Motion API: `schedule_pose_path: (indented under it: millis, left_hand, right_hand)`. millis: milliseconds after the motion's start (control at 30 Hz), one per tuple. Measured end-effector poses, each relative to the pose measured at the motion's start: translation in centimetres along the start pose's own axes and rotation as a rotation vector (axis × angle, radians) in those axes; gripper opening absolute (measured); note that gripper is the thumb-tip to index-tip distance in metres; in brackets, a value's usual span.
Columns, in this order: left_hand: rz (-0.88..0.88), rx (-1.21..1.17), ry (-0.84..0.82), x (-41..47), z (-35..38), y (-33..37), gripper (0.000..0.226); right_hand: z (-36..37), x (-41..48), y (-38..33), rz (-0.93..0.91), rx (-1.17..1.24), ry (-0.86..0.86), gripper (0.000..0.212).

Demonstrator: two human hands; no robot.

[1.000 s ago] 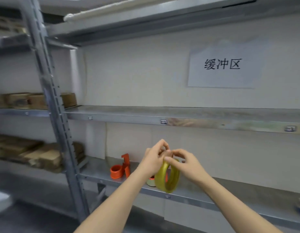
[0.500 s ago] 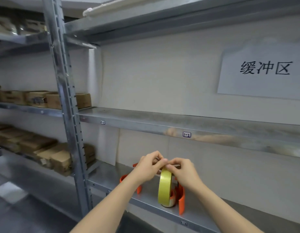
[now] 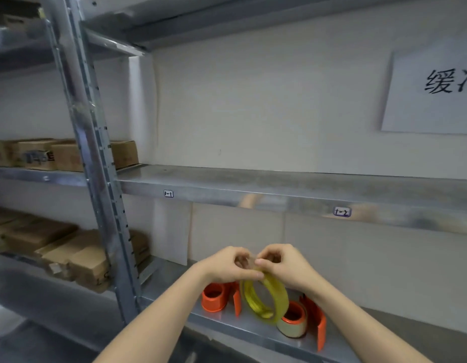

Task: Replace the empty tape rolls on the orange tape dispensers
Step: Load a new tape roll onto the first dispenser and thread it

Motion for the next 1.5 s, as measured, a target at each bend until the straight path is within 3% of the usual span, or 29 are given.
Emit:
schedule_pose_path:
  millis: [133,300,533,667,800,867,1033,1167,1300,1500]
  left_hand:
    - [-0.006,0.155,0.007,1.4,-1.9,-3.0,0.032]
    - [0.007,0.025,0.026,2.2,-3.2,-5.9,0.032]
    - [-0.059,-0.165,-0.05,2.3,-3.6,-8.7,0.093]
    - [-0.069,-0.151,0.015,1.9,-3.9,-10.0,0.086]
    - [-0.074,-0.148,0.09,1.9,-3.9,-11.7,0.084]
    - [-0.064,-0.138,0.12,1.9,-3.8,-12.1,0.078]
    - [-0.047,-0.146,0.135,2.3,-3.1,-12.8,0.074]
    - [-0.026,-0.163,0.157,2.6,-2.8,-12.7,0.071]
    - [-0.011,-0.22,0.177,2.7,-2.8,-12.9,0.066]
    - [-0.02,-0.223,0.162,2.3,-2.3,-13.8,0.069]
  right_hand:
    - [2.9,2.0,-1.0,0.068,-0.065,0.02,0.015]
    - [5.1,3.7,-2.5,0.132,-0.143,0.087,0.026]
    - [6.7,5.1,-3.5,0.199,-0.199,0.179,0.03]
    - [7.4,6.1,-3.2,0.249,-0.205,0.114,0.017]
    - [8.5,6.5,-1.6,0.313,-0.173,-0.003,0.039]
    - [9.1,6.4,-0.8,0.342,-0.207,-0.026,0.039]
    - [9.4,6.3,0.3,0.344,-0.214,0.011,0.006]
    - [9.3,6.5,0.3,0.308,-0.24,0.074,0.019]
    - [9.2,6.9,0.5,0.29,-0.151,0.107,0.01]
    - [9.8,7.4,0.8,0.295,-0.15,0.051,0.019]
Point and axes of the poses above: each hand's wrist, its own x-axis towards the middle knuckle, its own z-axis out of the palm, y = z × x, the point moved 5 cm from there along x, towards the middle knuckle, and after that the axes turned 6 degrees about -x, right-handed, at the moved point
